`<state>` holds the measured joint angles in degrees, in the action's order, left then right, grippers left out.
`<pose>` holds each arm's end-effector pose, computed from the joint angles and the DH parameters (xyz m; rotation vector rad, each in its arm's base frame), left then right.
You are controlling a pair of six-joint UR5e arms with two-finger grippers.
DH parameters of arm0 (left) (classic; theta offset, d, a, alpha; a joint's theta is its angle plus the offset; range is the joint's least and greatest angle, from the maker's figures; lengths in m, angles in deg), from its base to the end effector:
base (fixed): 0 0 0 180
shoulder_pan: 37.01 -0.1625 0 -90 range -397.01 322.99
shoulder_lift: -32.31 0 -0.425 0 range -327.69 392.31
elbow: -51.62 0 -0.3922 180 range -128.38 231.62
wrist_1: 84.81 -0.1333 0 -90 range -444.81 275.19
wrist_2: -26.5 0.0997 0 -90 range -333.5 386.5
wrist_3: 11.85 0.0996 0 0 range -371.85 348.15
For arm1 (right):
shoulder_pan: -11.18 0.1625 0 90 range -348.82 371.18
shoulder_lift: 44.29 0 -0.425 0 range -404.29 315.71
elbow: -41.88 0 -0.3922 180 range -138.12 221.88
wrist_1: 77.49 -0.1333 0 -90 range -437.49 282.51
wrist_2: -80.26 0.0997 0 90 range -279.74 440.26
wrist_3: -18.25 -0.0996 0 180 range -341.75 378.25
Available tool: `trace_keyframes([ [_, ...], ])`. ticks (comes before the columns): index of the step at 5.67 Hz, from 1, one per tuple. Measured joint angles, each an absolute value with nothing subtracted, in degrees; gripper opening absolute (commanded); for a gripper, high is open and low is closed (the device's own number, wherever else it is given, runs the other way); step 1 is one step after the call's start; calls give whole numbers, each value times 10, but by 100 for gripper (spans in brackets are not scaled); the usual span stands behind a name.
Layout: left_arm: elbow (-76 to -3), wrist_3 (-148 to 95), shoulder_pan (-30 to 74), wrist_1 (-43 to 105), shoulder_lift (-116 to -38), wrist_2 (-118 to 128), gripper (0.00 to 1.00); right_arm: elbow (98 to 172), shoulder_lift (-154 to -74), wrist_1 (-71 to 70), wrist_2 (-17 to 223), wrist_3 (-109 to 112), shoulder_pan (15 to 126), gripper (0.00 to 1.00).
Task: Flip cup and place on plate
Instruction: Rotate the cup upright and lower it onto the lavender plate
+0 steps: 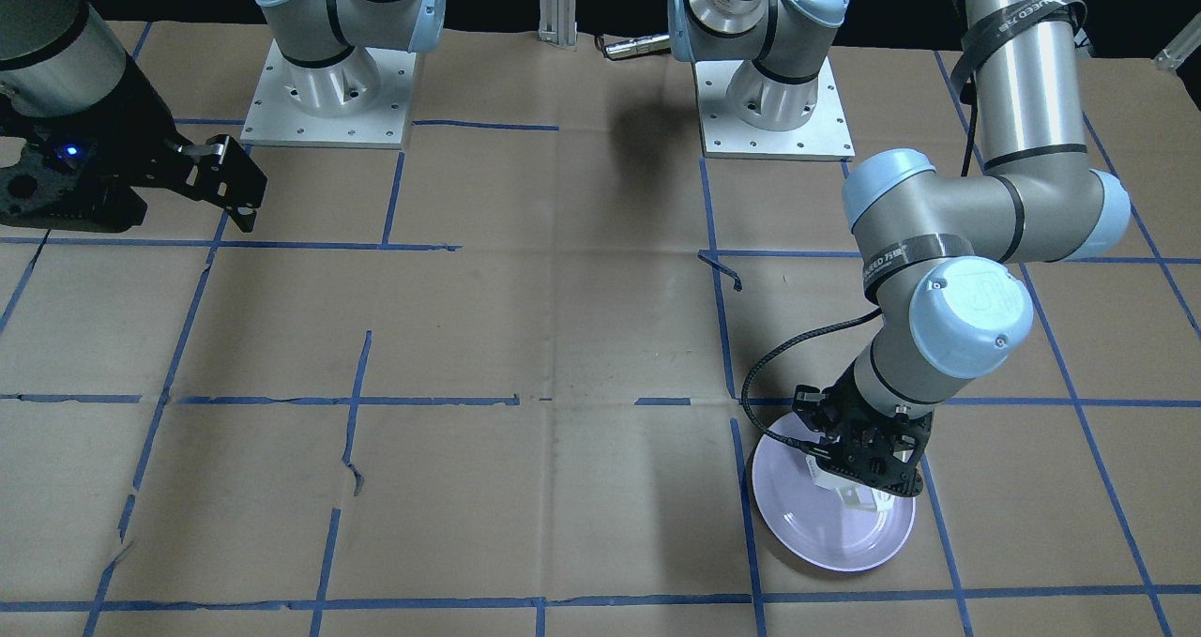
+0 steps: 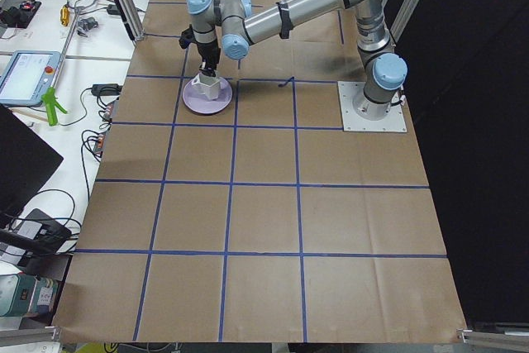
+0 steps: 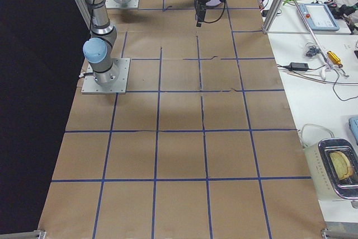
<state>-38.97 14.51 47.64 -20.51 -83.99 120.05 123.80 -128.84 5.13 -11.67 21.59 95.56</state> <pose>-0.0673 -0.6448 0.2647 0.5638 3.0352 0.0570 0.0781 -0.5335 0.4961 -0.0597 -3.1111 -0.1328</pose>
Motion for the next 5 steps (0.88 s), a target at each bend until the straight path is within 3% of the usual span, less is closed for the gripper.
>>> trace_keyframes([
  [1, -389, 144, 479, -209, -848, 1204, 6, 1238, -1288, 51, -117, 216, 956, 100],
  [2, -389, 141, 483, -211, -852, 1204, 65, 1238, -1288, 51, -117, 216, 956, 100],
  [3, -390, 141, 485, -212, -853, 1205, 98, 1238, -1288, 51, -117, 216, 956, 100],
  [5, -392, 138, 487, -212, -854, 1205, 99, 1238, -1288, 51, -117, 216, 956, 100],
])
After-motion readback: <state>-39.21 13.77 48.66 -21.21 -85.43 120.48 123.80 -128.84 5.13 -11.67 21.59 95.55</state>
